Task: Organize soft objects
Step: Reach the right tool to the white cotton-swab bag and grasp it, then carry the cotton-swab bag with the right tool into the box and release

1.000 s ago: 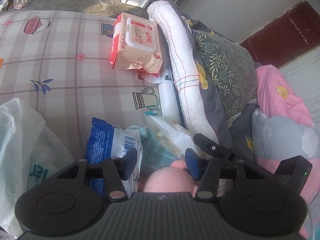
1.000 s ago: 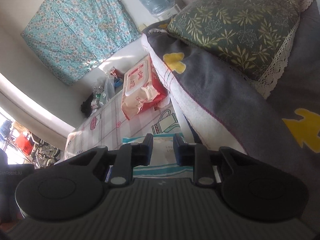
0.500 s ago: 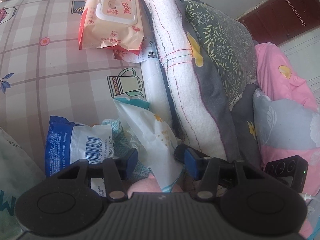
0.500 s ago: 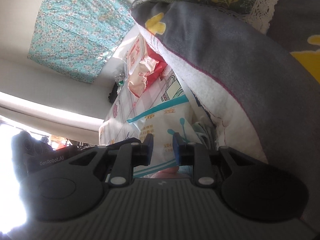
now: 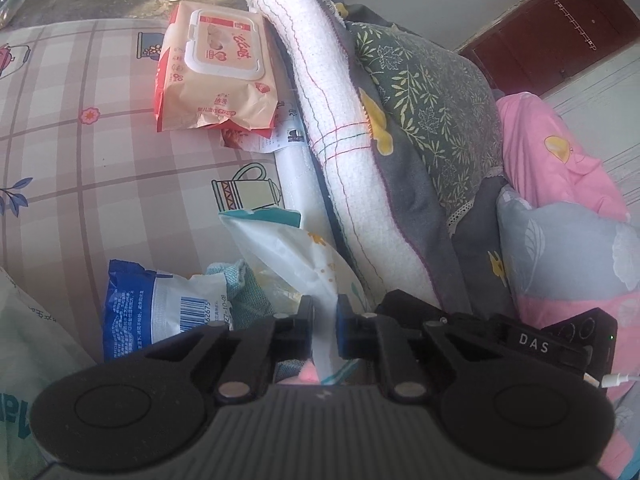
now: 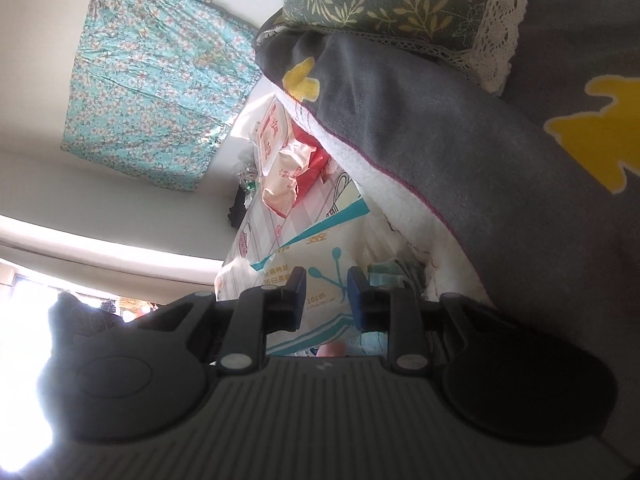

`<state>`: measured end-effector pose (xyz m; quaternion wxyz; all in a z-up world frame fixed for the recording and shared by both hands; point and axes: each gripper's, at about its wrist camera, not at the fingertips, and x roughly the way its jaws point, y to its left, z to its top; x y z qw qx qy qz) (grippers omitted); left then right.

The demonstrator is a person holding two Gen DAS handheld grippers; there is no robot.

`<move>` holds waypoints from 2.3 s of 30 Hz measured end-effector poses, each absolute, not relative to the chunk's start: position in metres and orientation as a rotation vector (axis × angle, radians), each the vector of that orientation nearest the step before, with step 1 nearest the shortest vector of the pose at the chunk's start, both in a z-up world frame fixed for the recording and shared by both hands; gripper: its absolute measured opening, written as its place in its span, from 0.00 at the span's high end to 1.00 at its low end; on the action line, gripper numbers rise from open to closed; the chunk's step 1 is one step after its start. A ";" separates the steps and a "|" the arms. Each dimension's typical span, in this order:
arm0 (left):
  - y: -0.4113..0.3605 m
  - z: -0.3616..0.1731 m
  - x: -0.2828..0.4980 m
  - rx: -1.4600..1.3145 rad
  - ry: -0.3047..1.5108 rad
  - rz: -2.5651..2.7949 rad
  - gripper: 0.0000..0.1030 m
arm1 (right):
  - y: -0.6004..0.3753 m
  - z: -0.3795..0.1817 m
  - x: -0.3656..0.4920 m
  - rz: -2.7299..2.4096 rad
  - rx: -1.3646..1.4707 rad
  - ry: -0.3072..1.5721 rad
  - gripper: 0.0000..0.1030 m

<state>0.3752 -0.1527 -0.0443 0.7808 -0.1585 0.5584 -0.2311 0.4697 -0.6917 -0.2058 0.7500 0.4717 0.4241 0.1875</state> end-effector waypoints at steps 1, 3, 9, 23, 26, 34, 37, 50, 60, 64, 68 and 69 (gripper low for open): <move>-0.149 -0.040 0.373 -0.337 1.193 -0.506 0.90 | -0.690 -0.203 0.471 0.410 1.026 0.921 0.73; -0.138 -0.031 0.368 -0.336 1.177 -0.516 0.90 | -0.688 -0.196 0.474 0.417 1.017 0.911 0.66; -0.111 -0.033 0.355 -0.286 1.172 -0.471 0.91 | -0.654 -0.197 0.492 0.448 0.961 0.981 0.52; -0.113 -0.037 0.338 -0.148 1.129 -0.412 0.92 | -0.591 -0.197 0.498 0.528 0.769 1.071 0.70; -0.113 -0.026 0.329 -0.130 1.095 -0.426 0.92 | -0.591 -0.181 0.486 0.528 0.741 1.035 0.74; -0.095 0.032 0.285 -0.111 0.988 -0.453 0.93 | -0.587 -0.120 0.434 0.581 0.673 0.910 0.76; -0.078 0.051 0.263 -0.140 0.955 -0.462 0.92 | -0.583 -0.096 0.407 0.612 0.658 0.873 0.76; 0.024 0.102 0.153 -0.219 0.818 -0.426 0.92 | -0.507 -0.029 0.295 0.799 0.608 0.843 0.76; 0.130 0.104 0.101 -0.304 0.779 -0.238 0.92 | -0.389 -0.013 0.262 0.960 0.540 0.939 0.76; 0.174 0.096 0.094 -0.344 0.783 -0.146 0.92 | -0.335 -0.016 0.264 1.003 0.513 0.999 0.76; 0.214 0.085 0.101 -0.367 0.800 -0.051 0.92 | -0.280 -0.025 0.272 1.028 0.482 1.051 0.76; 0.220 0.082 0.105 -0.372 0.806 -0.032 0.91 | -0.269 -0.027 0.275 1.029 0.478 1.065 0.76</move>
